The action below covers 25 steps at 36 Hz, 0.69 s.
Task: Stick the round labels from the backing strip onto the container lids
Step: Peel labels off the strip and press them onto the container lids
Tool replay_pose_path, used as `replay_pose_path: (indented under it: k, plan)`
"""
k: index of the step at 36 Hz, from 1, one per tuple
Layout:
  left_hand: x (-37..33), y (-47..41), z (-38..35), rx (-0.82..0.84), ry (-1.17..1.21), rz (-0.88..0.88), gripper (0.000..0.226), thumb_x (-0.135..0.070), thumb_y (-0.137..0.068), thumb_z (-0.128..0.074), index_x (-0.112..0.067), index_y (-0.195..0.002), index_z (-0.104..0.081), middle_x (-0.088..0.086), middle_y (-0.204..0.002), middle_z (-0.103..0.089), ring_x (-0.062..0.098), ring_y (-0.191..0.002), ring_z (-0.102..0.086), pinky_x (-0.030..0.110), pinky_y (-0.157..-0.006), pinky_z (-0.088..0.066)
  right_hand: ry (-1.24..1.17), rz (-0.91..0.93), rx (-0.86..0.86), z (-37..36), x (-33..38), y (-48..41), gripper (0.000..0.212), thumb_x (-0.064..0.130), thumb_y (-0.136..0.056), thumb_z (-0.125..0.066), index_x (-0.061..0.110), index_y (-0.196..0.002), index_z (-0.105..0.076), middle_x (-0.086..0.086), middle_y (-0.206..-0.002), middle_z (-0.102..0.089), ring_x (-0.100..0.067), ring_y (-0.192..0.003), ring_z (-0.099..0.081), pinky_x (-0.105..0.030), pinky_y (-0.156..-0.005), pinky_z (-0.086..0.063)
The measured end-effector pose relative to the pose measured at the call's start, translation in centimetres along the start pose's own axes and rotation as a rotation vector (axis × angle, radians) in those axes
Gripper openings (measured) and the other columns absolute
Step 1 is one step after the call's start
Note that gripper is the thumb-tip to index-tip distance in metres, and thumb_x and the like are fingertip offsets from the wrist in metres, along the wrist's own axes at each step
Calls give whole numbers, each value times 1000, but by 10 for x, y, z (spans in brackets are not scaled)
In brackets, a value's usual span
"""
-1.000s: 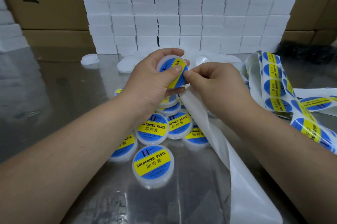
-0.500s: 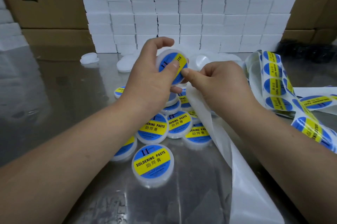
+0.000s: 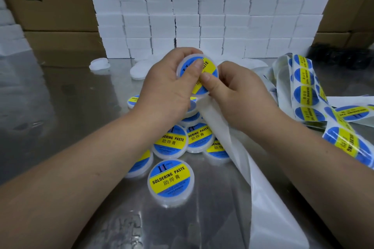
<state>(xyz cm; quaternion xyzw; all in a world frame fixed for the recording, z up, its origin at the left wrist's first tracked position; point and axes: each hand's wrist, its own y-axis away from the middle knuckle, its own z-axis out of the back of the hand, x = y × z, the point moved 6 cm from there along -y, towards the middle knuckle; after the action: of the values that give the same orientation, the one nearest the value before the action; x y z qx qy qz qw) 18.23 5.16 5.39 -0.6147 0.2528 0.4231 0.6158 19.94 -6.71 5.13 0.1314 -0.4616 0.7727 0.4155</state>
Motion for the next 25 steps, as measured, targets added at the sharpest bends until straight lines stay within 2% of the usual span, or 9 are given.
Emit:
replay_pose_path:
  k: [5, 8, 12, 15, 18, 20, 22, 23, 25]
  plan:
    - [0, -5, 4, -8, -112, -78, 17, -26, -91, -55, -40, -81, -57, -27, -66, -59, -6, -56, -53, 8, -53, -41, 26, 11, 3, 0, 2, 1, 40, 41, -91, -48, 6, -72, -52, -5, -67, -57, -20, -65, -49, -34, -63, -37]
    - [2, -6, 6, -34, -133, -93, 17, -27, -90, -57, -40, -79, -58, -24, -67, -61, -5, -56, -55, 12, -57, -44, 27, -6, -9, 1, 3, 1, 43, 42, -92, -45, 3, -76, -53, -14, -78, -64, -27, -75, -55, -38, -69, -44]
    - [5, -7, 8, -53, -183, -90, 17, -31, -89, -58, -40, -75, -59, -21, -71, -64, 1, -71, -61, 26, -70, -52, 71, -15, -14, 1, 4, 0, 43, 40, -96, -36, 14, -65, -48, -1, -66, -59, -26, -73, -54, -38, -68, -42]
    - [5, -9, 14, -100, -257, -93, 19, -35, -90, -57, -43, -73, -59, -26, -73, -64, -5, -75, -60, 18, -74, -50, 63, -25, -61, 3, 1, 1, 43, 37, -98, -31, 24, -60, -47, 6, -63, -56, -22, -74, -55, -37, -72, -43]
    - [12, -16, 24, -142, -355, -17, 20, -37, -88, -56, -40, -69, -61, -26, -68, -63, -10, -68, -57, 14, -66, -46, -37, -69, -173, 11, -4, 0, 41, 41, -95, -33, 25, -62, -50, 10, -61, -55, -15, -70, -53, -33, -68, -42]
    - [21, -21, 30, -143, -414, 61, 25, -37, -88, -54, -32, -66, -63, -18, -58, -60, -3, -57, -53, 21, -61, -45, -70, -92, -230, 16, -7, -1, 35, 40, -87, -35, 18, -68, -54, 4, -65, -59, -14, -67, -52, -32, -64, -42]
    - [27, -25, 32, -116, -523, 122, 33, -35, -91, -48, -14, -74, -66, -5, -52, -52, 12, -51, -43, 30, -56, -40, -122, -115, -247, 18, -12, -3, 18, 29, -85, -43, 24, -72, -55, 7, -70, -60, -6, -66, -53, -27, -62, -41]
    - [30, -28, 34, -98, -566, 158, 36, -32, -92, -45, -5, -81, -65, 5, -60, -56, 16, -55, -42, 33, -59, -41, -137, -121, -242, 18, -13, -3, 17, 22, -84, -45, 31, -73, -53, 13, -71, -59, -1, -67, -53, -24, -63, -41]
    - [37, -31, 36, -57, -629, 239, 31, -24, -90, -41, -4, -83, -64, 21, -89, -63, 21, -69, -45, 41, -71, -47, -150, -106, -211, 15, -13, -2, 26, 13, -83, -45, 38, -78, -50, 19, -76, -56, 5, -70, -51, -18, -66, -40]
